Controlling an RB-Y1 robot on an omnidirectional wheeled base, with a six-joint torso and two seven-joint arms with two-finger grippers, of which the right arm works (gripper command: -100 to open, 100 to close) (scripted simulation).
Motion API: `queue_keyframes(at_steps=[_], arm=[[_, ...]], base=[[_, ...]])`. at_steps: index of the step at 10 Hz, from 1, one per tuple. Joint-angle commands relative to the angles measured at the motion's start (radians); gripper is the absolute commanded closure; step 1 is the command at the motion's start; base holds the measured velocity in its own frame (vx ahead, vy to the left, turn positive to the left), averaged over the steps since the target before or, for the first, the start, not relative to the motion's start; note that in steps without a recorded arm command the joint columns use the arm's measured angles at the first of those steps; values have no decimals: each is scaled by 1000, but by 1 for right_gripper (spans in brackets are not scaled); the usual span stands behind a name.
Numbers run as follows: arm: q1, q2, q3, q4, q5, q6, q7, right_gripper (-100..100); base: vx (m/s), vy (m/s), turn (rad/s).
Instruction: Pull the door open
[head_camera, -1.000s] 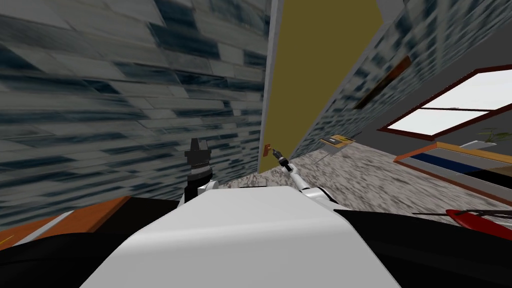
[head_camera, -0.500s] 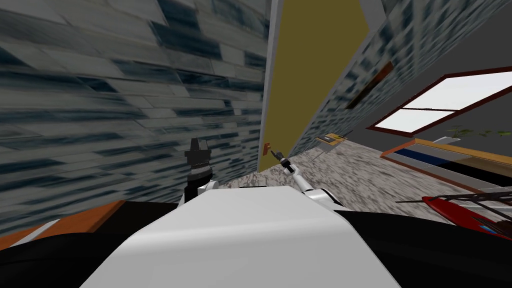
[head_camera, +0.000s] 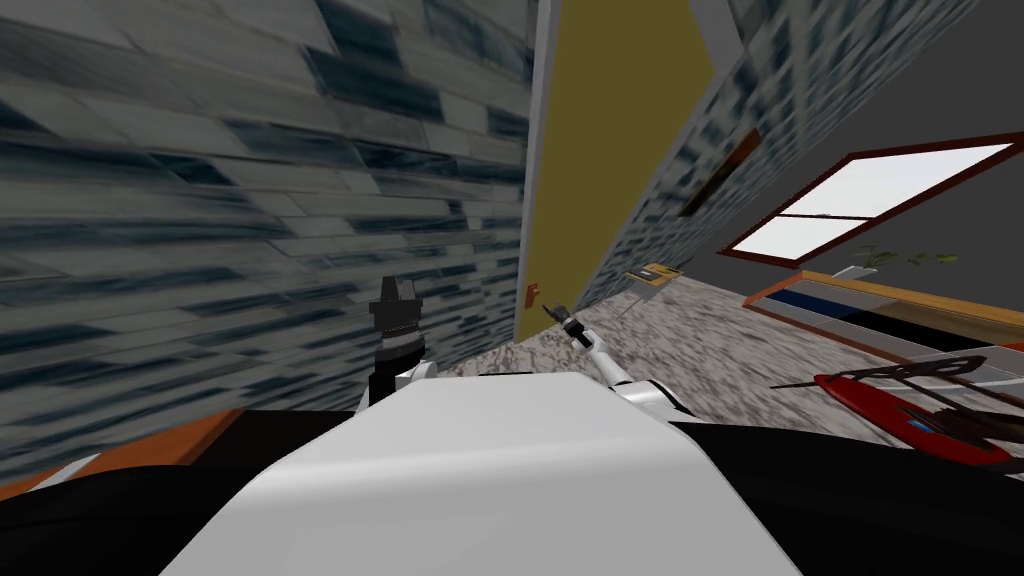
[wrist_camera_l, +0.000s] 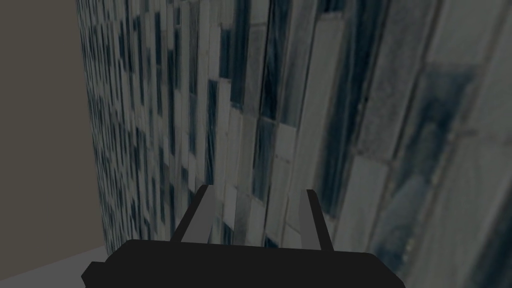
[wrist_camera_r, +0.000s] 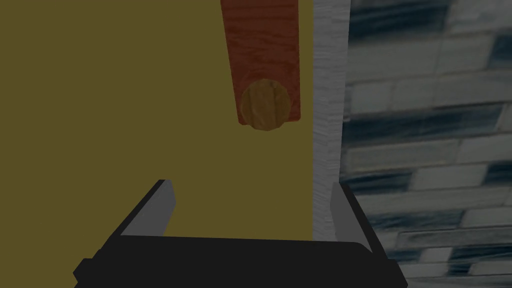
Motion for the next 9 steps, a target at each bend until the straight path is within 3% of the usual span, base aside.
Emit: queue_keyframes(at_steps=[1, 3, 9], arm=[[11, -11, 1, -9, 17, -2, 30, -100], [5, -2, -2, -4, 11, 4, 28, -100], [-7, 22, -15, 7, 9, 26, 53, -100]], base=[[-31, 35, -50], [43, 32, 17], [196, 67, 43]])
